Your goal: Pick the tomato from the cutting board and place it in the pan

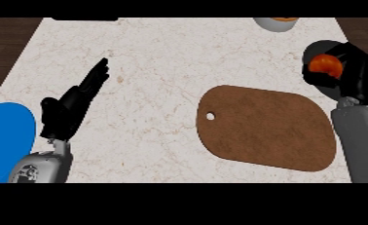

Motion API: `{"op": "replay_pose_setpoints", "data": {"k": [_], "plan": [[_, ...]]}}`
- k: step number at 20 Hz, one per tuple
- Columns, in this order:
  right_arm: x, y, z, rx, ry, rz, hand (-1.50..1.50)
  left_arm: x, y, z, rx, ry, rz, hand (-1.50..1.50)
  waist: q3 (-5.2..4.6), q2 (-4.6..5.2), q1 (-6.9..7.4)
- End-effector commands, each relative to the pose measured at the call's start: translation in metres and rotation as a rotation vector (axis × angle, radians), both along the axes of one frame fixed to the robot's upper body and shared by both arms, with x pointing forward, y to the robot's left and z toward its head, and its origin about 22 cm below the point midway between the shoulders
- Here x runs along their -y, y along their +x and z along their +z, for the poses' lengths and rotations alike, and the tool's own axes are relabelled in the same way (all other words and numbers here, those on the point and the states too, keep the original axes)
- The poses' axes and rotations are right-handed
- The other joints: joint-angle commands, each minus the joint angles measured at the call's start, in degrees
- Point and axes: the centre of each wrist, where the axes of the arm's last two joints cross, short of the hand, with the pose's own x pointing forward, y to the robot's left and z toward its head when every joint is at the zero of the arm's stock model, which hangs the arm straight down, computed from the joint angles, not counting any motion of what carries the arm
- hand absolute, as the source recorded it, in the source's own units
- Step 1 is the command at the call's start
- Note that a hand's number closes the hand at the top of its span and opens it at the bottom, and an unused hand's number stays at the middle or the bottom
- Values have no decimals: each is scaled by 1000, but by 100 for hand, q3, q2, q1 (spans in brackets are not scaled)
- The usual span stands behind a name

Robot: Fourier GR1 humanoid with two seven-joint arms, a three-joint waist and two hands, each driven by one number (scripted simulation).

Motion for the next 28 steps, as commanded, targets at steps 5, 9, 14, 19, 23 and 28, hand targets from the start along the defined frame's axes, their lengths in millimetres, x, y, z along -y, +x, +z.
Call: {"op": "replay_pose_setpoints", "data": {"k": [5,9,14,19,23,28], "plan": [[59,18,-16,19,-14,-31,150,4,7,4,0,-5,1,0,5,21,40],[82,21,-6,1,-15,-32,150,18,8,-4,8,-10,-15,0,9,42,99],[95,12,-16,26,-32,-45,150,17,5,-7,7,-7,-40,0,20,91,196],[126,-6,-15,-143,132,-253,150,12,6,4,42,4,-48,0,8,133,283],[132,-13,-19,-250,182,-154,-150,26,12,14,40,-3,-65,0,47,190,356],[133,-7,-9,-126,267,-100,-150,23,13,2,16,-13,-58,0,57,202,295]]}}
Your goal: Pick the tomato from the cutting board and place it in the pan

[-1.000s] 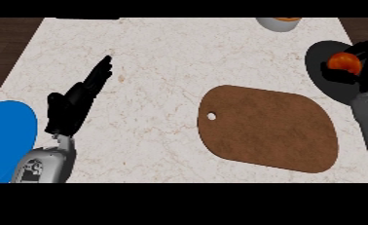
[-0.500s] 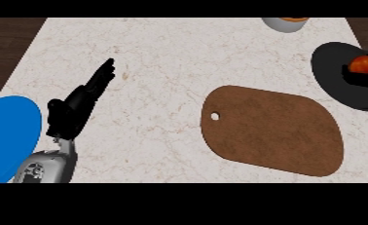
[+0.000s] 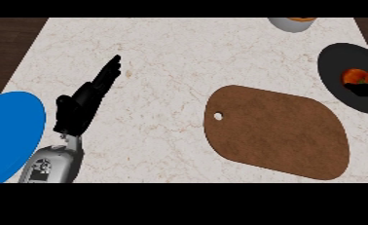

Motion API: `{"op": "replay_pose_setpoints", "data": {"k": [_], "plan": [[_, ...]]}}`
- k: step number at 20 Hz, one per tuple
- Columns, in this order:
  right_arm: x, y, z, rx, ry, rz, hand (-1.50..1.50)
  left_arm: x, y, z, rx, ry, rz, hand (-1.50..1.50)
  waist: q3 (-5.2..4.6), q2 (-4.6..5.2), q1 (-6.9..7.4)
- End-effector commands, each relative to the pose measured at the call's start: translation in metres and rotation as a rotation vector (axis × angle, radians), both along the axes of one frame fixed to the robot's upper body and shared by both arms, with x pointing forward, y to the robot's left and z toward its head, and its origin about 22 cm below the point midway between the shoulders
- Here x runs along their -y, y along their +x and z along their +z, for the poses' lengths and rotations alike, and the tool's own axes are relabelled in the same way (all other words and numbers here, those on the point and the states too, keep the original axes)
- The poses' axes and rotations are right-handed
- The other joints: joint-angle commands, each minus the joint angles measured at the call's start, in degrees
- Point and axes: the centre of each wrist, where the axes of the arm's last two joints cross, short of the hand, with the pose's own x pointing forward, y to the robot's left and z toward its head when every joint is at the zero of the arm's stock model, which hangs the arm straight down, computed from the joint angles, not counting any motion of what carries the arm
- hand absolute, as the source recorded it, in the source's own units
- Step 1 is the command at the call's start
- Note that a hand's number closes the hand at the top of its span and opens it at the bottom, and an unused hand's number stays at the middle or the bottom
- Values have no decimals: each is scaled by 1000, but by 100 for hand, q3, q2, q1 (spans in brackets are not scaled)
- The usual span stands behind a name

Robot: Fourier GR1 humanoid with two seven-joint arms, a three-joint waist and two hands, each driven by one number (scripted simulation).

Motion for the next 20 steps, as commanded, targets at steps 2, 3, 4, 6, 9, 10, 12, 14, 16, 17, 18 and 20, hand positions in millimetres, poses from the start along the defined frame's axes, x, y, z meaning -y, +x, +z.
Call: {"op": "replay_pose_setpoints", "data": {"k": [2,3,4,6,9,10,12,14,16,17,18,20], "plan": [[5,3,11,141,120,23,-150,-3,-1,-6,-13,-22,-1,0,21,33,24],[7,-2,6,180,158,32,-150,-7,-1,-1,9,-13,-1,0,27,13,-6],[7,0,9,220,175,46,-150,2,0,2,17,-10,0,0,34,13,-26],[-1,6,9,336,218,23,-150,2,0,0,11,1,-4,0,29,0,-45],[20,-5,19,442,325,23,-150,-13,-5,-5,9,-9,20,0,22,-10,-51],[13,-6,8,453,357,35,-150,-4,-1,-3,2,-12,14,0,25,2,-74],[26,-16,10,506,415,82,-150,0,-3,-7,2,0,31,0,22,-15,-141],[33,-36,-11,488,462,92,-150,-9,-11,-5,4,3,13,0,16,-45,-96],[58,-56,-1,502,467,126,-150,-21,-8,1,15,0,31,0,16,-48,-137],[54,-57,-10,503,491,165,-150,-9,-7,-5,-1,-14,25,0,7,-58,-183],[64,-66,-6,515,479,172,-150,-12,-9,-10,9,5,39,0,4,-60,-194],[64,-82,-23,545,478,214,-150,-18,-10,-3,6,11,38,0,3,-83,-214]]}}
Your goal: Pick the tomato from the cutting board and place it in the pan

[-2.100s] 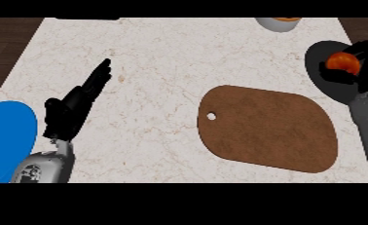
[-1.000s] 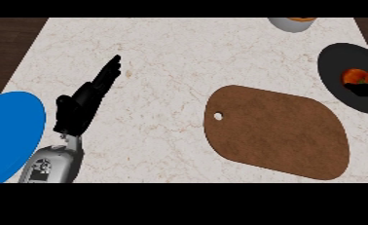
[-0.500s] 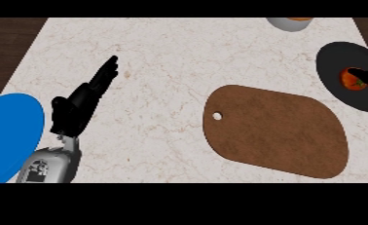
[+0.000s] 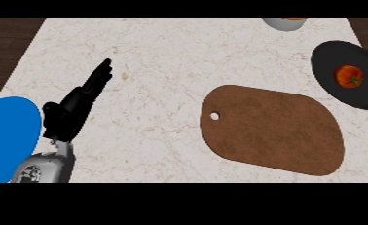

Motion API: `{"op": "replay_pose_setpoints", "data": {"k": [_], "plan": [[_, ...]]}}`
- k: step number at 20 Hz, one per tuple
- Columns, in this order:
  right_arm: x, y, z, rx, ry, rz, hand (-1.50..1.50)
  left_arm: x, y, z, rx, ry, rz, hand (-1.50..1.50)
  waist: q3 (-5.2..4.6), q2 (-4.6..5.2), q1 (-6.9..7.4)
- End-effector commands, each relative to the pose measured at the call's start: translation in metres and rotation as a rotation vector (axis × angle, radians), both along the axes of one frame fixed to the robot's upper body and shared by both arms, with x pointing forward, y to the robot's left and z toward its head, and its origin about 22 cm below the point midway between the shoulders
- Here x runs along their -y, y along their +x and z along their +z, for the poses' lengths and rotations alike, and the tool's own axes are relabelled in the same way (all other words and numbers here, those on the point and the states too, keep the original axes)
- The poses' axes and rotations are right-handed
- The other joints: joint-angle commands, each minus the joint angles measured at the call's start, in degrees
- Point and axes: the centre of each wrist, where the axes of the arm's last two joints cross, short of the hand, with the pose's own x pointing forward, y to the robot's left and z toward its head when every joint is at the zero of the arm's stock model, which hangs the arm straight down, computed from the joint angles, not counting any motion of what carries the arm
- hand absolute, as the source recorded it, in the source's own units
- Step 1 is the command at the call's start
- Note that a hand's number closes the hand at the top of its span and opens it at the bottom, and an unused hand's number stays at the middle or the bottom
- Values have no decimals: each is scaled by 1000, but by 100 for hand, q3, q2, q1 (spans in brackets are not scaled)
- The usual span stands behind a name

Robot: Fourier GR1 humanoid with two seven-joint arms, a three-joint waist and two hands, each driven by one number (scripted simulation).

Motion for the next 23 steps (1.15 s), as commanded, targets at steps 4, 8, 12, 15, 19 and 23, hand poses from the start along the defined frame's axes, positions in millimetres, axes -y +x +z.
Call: {"op": "replay_pose_setpoints", "data": {"k": [4,8,12,15,19,23], "plan": [[11,-38,-28,139,-30,60,-150,-7,3,-4,-15,7,16,0,-14,-35,-63],[17,-67,-46,147,-27,70,-150,-6,2,7,-33,2,17,0,-24,-79,-111],[8,-75,-63,159,4,102,-150,-3,-1,-13,-40,9,25,0,-30,-84,-137],[19,-98,-67,167,-1,114,-150,3,7,-3,-27,-14,30,0,-22,-78,-149],[-12,-79,-88,164,-1,109,-150,-10,-22,-18,-35,8,28,0,-40,-119,-136],[-12,-99,-100,165,-17,86,-150,5,2,-1,-21,9,23,0,-36,-113,-170]]}}
